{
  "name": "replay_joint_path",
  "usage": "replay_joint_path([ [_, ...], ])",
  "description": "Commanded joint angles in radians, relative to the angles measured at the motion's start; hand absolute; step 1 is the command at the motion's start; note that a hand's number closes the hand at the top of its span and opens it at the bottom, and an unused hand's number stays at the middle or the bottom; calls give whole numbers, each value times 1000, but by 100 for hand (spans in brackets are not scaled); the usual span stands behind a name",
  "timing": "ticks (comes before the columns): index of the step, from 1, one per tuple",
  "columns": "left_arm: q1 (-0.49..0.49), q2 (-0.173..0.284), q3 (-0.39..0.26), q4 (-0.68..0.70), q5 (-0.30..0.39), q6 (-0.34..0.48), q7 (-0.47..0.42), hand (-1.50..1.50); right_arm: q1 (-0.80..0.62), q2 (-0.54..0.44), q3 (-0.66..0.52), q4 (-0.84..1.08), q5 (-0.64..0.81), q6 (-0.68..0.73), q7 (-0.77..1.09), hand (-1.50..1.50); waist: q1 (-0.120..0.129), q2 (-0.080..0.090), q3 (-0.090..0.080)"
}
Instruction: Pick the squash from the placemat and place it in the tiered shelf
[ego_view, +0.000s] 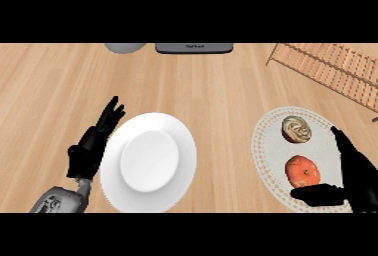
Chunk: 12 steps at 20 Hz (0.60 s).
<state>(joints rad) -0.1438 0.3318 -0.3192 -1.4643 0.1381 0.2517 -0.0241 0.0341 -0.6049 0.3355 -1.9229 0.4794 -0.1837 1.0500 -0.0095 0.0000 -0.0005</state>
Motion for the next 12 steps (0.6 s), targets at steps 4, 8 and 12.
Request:
replay_joint_path([
  [4, -31, -33, 55, 43, -29, -68, 1, 0, 60, 82, -32, 40, 54, 47, 0, -150, 5, 0, 0],
  [8, 50, -32, 46, -107, -58, -71, 80, 0, 49, 141, -54, 106, 93, 39, -49, -150, 12, -1, 1],
  [12, -57, -98, 91, 7, -105, -69, 71, 0, 88, 147, -104, 118, 64, 84, -141, -150, 7, -1, 1],
])
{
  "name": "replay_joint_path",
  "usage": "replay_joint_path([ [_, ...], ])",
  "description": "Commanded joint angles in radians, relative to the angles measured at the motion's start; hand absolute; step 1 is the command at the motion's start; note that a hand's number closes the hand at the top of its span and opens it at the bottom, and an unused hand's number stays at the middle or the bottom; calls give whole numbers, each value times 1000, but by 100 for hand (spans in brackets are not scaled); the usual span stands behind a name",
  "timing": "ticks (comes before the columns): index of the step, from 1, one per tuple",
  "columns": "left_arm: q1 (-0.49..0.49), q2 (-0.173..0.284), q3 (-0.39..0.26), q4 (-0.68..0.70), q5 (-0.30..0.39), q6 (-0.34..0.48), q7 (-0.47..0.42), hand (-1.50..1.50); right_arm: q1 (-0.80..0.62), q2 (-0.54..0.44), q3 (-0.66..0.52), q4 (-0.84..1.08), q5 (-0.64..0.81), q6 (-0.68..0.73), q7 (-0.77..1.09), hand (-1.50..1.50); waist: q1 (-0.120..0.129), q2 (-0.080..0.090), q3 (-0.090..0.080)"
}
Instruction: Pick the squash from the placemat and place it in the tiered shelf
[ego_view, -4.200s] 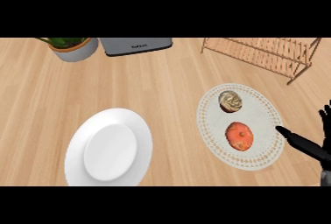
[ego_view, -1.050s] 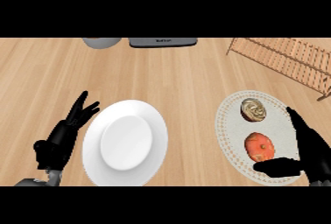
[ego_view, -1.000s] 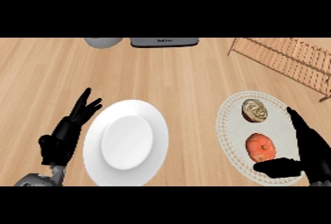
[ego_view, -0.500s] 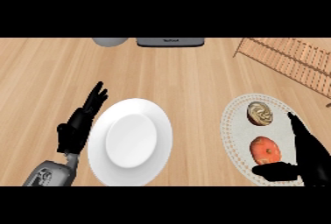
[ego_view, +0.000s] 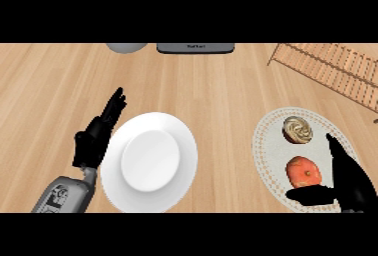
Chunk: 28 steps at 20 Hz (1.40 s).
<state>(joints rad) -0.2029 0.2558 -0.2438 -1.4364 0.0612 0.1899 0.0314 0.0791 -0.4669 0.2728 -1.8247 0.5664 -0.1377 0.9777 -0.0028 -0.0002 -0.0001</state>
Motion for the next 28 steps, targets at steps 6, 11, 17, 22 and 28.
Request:
replay_joint_path([
  [6, -14, -44, 76, 21, -48, -61, 1, 0, 16, 84, -60, 103, 47, 48, -109, -150, 0, 0, 0],
  [11, -26, -70, 90, 56, -78, -79, -10, 0, -17, 123, -45, 119, 59, 118, -108, 150, 0, 1, 0],
  [17, 38, -94, 85, 10, -107, -76, -21, 0, 13, 97, -54, 189, 154, 93, -229, 150, 2, 0, 0],
  [22, 27, -69, 132, -45, -107, -131, 30, 0, -4, 164, -57, 154, 218, 97, -208, 150, 4, 0, 0],
  [28, -21, -85, 98, -18, -99, -152, 26, 0, -444, 416, -18, 338, 379, 92, 196, 150, 73, 13, -1],
])
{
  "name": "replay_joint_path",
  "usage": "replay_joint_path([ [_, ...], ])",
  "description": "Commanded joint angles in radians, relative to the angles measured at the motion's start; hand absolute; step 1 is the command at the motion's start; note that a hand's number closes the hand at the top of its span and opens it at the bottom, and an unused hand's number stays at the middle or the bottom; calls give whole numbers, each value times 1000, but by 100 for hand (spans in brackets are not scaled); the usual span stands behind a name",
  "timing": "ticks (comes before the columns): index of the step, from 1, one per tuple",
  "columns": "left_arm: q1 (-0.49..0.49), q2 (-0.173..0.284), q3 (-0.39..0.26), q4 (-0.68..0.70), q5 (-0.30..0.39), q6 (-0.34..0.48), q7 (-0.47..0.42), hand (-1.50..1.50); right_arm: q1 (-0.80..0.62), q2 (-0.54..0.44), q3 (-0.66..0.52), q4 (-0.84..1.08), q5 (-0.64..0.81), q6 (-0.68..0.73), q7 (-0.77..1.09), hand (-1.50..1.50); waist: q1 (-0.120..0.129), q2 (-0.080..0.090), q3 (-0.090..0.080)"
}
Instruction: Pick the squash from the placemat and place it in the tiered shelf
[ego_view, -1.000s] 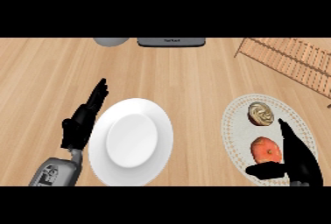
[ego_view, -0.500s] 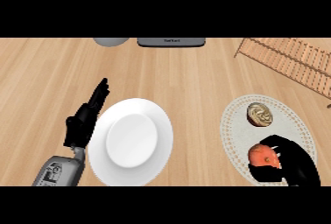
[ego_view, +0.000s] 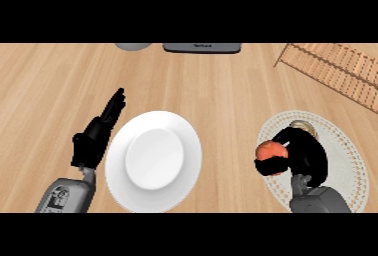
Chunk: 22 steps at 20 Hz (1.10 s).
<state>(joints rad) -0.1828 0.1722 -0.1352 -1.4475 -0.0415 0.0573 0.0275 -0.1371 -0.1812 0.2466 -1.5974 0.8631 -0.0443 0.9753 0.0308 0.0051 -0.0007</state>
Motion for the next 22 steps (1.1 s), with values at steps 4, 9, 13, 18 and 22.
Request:
replay_joint_path([
  [4, -44, -43, -35, 33, -17, 3, -2, 0, -476, 176, -61, 300, 121, -96, 259, 150, 52, 16, 0],
  [9, -24, -10, -5, 21, -1, -15, -15, 0, -629, 180, -114, 339, 172, -327, 223, 150, 46, 7, 0],
  [13, -33, -32, -22, 4, -13, -2, 10, 0, -791, 180, -128, 489, 265, -382, 251, 150, 30, 4, 0],
  [18, -41, -16, 7, 31, -14, 1, 15, 0, -916, 181, -143, 483, 383, -368, 373, 150, 0, -5, -1],
  [22, -21, -16, 19, 68, -14, -2, -25, 0, -966, 181, -192, 543, 513, -279, 389, 150, -22, -5, -1],
])
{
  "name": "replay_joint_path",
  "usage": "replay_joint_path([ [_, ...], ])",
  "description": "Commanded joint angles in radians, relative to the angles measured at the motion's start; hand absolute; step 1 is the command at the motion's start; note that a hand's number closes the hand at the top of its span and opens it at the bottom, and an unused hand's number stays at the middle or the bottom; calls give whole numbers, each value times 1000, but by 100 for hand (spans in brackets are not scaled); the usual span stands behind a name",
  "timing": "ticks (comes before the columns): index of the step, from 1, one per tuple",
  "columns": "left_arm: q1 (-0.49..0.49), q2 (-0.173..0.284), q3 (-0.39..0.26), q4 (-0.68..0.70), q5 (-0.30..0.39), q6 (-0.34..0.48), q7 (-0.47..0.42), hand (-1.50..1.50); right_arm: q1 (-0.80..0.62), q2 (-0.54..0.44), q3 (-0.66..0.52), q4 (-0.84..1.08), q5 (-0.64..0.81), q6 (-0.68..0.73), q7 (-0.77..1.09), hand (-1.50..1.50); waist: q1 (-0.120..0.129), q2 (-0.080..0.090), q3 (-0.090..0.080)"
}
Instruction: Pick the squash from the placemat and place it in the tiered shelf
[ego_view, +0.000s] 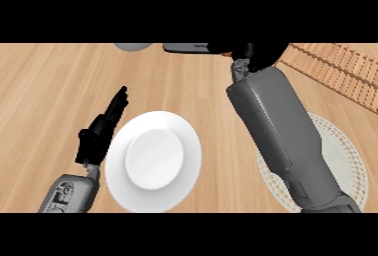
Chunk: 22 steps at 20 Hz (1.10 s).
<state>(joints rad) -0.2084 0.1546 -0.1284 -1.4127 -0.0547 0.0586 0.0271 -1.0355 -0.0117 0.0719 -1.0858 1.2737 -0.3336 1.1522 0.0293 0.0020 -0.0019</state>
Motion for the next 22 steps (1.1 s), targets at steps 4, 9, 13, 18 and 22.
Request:
replay_joint_path([
  [4, 14, 3, 13, -32, -4, 12, 17, 0, -160, -39, -87, 23, 178, 79, 220, 150, -23, -9, 1],
  [9, -14, 31, 55, -1, 24, -22, 1, 0, -194, -78, -135, 64, 284, 87, 185, 150, -26, -3, 1],
  [13, 16, 31, 41, -29, 14, -26, 7, 0, -280, -92, -194, 111, 333, 118, 197, 150, -14, -2, 1],
  [18, -2, -26, 10, -7, -23, 18, 2, 0, -349, -170, -274, 152, 344, 162, 121, 150, -18, 0, 1],
  [22, 40, 5, 23, -69, 4, -19, 34, 0, -299, -197, -292, 130, 400, 121, 108, 150, -16, -3, 2],
])
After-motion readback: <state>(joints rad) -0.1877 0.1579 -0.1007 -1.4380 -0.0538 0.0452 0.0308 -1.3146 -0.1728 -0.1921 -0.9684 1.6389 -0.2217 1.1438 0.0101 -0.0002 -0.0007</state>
